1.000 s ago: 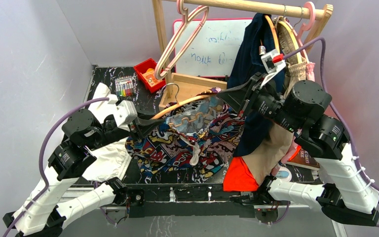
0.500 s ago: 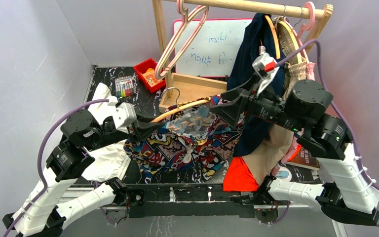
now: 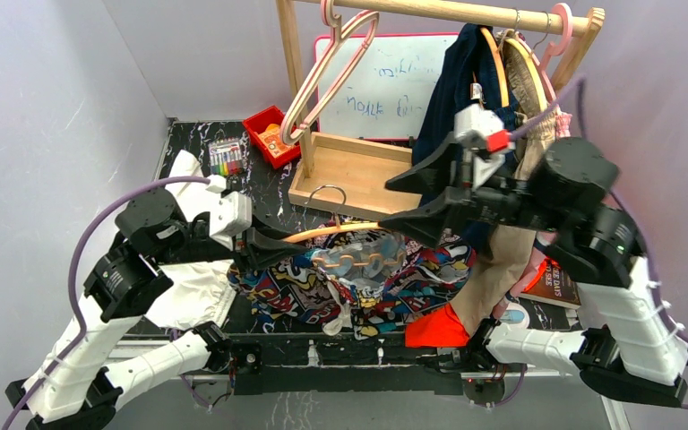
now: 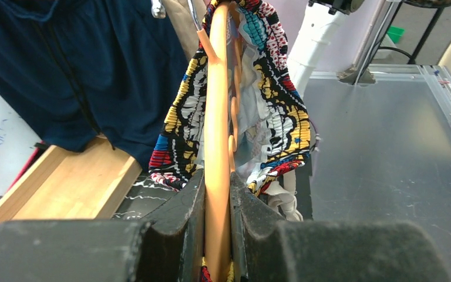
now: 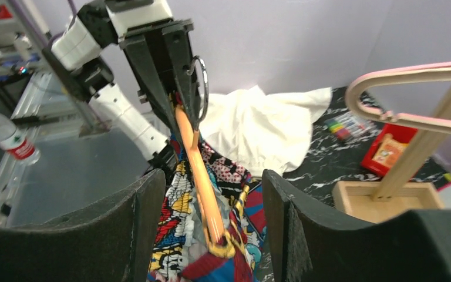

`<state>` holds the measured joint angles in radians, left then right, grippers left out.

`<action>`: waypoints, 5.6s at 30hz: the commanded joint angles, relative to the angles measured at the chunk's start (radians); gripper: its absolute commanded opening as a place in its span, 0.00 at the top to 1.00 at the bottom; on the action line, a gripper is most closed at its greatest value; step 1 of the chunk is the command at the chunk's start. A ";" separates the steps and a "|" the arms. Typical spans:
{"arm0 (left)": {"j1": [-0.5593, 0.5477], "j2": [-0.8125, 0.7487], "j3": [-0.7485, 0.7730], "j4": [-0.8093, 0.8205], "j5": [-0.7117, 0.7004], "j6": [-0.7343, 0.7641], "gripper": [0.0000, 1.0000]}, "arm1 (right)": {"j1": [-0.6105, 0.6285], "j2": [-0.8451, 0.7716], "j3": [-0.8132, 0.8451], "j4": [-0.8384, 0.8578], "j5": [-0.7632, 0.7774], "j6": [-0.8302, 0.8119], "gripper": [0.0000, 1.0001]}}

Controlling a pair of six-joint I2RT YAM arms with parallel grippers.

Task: Place the shorts on the hanger
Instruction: Hang the shorts on the hanger, then adjust the hanger.

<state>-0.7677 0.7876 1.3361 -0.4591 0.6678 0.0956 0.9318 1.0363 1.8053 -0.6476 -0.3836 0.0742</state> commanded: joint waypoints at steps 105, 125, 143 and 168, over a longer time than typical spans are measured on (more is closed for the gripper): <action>-0.005 -0.338 -0.177 0.170 -0.650 0.149 0.02 | -0.005 -0.049 -0.159 0.093 0.011 -0.018 1.00; -0.005 -0.483 -0.270 0.196 -0.867 0.053 0.02 | -0.005 0.052 0.292 0.224 -0.133 -0.003 1.00; -0.005 -0.529 -0.307 0.232 -0.942 0.067 0.02 | -0.006 -0.010 -0.036 0.060 -0.030 -0.057 1.00; -0.005 -0.518 -0.214 0.206 -1.027 0.146 0.02 | -0.007 -0.019 0.055 0.150 -0.064 -0.071 1.00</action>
<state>-0.7681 0.2630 1.0824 -0.2523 -0.3122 0.1989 0.9249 0.9897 1.9324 -0.4702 -0.5880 0.0734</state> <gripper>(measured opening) 0.983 0.132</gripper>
